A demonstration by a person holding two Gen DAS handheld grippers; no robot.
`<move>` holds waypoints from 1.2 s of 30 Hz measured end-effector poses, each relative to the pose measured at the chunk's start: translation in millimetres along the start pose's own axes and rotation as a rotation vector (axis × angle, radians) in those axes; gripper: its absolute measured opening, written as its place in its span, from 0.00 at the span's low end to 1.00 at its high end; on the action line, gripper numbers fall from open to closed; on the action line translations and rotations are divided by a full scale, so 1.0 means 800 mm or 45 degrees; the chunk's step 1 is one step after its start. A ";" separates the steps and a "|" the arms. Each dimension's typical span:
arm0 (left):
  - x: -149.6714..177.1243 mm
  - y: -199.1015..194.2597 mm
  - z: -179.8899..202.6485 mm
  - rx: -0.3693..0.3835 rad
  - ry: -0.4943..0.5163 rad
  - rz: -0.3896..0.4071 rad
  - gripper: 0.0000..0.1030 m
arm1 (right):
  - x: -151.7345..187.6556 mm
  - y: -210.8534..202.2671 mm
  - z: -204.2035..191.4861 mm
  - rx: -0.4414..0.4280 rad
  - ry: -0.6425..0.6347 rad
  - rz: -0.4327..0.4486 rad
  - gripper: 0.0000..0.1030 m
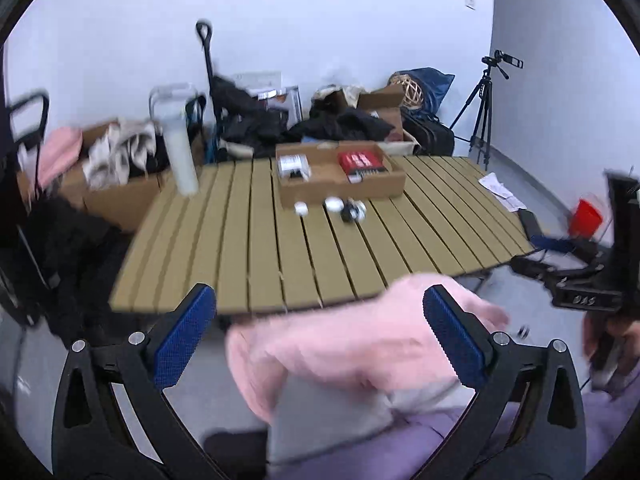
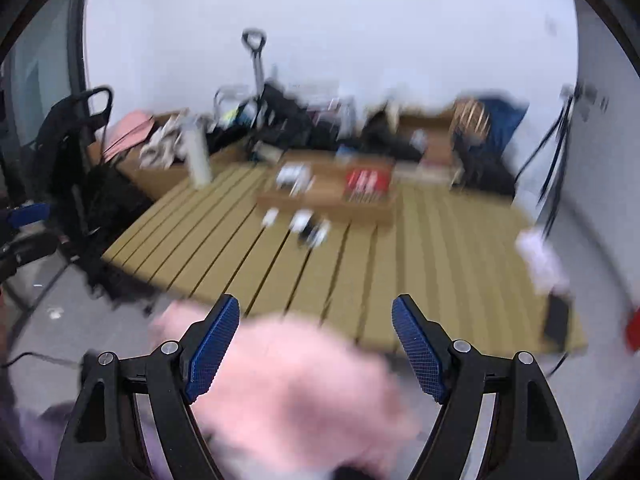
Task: Organize objects
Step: 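Withdraw both tools from the tray back toward the lap, then grasp the small white lid with the left tool while the right tool grasps the white cable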
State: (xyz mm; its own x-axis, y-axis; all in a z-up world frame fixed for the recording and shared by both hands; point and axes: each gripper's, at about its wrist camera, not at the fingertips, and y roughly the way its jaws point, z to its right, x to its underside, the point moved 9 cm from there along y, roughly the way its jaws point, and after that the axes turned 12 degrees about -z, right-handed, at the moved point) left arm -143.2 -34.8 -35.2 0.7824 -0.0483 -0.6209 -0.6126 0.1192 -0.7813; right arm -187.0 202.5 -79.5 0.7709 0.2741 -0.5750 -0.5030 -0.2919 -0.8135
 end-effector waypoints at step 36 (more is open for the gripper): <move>-0.198 0.470 -0.079 0.011 -0.095 -0.295 0.87 | -0.198 0.377 0.087 -0.249 0.124 -0.223 0.51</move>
State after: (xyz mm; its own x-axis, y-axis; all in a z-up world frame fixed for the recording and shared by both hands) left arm -504.2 -45.3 -234.5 0.9084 -0.0019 -0.4182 -0.4148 0.1222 -0.9017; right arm -488.4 134.5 -239.9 0.8781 0.2491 -0.4085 -0.2812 -0.4221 -0.8619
